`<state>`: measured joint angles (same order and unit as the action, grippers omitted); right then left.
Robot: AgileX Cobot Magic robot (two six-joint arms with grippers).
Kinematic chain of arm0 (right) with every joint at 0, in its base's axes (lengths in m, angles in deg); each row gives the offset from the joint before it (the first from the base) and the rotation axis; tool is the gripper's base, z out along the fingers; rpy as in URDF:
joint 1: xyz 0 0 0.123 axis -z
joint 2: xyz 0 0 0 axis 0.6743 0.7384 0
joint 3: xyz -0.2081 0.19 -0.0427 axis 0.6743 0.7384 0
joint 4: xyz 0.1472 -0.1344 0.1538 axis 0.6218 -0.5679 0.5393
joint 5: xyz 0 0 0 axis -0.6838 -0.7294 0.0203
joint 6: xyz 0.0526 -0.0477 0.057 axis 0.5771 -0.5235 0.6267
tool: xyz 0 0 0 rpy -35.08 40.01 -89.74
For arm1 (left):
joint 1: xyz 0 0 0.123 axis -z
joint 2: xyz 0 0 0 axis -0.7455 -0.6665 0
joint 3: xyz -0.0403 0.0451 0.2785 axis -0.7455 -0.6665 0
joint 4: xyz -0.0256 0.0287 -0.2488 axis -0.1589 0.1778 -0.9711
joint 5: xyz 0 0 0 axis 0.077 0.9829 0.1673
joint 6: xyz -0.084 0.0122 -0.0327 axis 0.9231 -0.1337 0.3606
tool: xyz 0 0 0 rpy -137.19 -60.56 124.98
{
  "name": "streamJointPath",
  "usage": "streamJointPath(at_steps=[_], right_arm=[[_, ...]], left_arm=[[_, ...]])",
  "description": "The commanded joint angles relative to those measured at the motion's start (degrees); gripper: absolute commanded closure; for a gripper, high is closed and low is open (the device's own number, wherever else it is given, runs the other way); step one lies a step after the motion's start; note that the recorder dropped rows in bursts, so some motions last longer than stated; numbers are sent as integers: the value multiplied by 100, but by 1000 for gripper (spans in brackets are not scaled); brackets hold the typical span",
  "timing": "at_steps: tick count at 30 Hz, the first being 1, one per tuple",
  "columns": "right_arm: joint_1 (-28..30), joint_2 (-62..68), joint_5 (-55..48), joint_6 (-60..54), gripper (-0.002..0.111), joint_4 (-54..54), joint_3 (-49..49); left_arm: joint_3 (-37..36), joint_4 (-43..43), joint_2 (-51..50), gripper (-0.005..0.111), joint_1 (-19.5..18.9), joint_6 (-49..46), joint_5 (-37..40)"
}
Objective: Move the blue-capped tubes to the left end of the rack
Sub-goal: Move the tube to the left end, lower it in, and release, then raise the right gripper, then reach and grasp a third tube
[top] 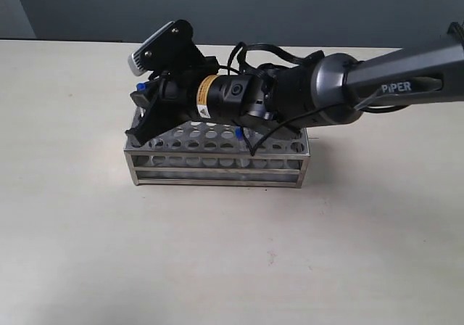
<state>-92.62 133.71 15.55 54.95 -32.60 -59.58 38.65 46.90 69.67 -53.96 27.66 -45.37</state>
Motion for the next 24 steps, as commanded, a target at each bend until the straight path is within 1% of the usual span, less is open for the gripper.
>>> streamJointPath(at_steps=[1,3,5,6,13,17,21,24], right_arm=[[-7,177,114,63,103,-42,-44],[-7,218,104,104,90,-42,-44],[-7,218,104,104,80,-42,-44],[-7,218,104,104,78,-42,-44],[-7,116,3,104,77,-42,-253],[31,-510,-695,104,77,168,-264],[334,-1232,-1505,56,77,93,-215],[718,-1665,-1463,56,77,88,60]], left_arm=[[18,5,30,106,24,3,-37],[18,5,30,106,24,3,-37],[18,5,30,106,24,3,-37],[18,5,30,106,24,3,-37],[18,5,30,106,24,3,-37],[18,5,30,106,24,3,-37],[18,5,30,106,24,3,-37],[18,5,30,106,24,3,-37]])
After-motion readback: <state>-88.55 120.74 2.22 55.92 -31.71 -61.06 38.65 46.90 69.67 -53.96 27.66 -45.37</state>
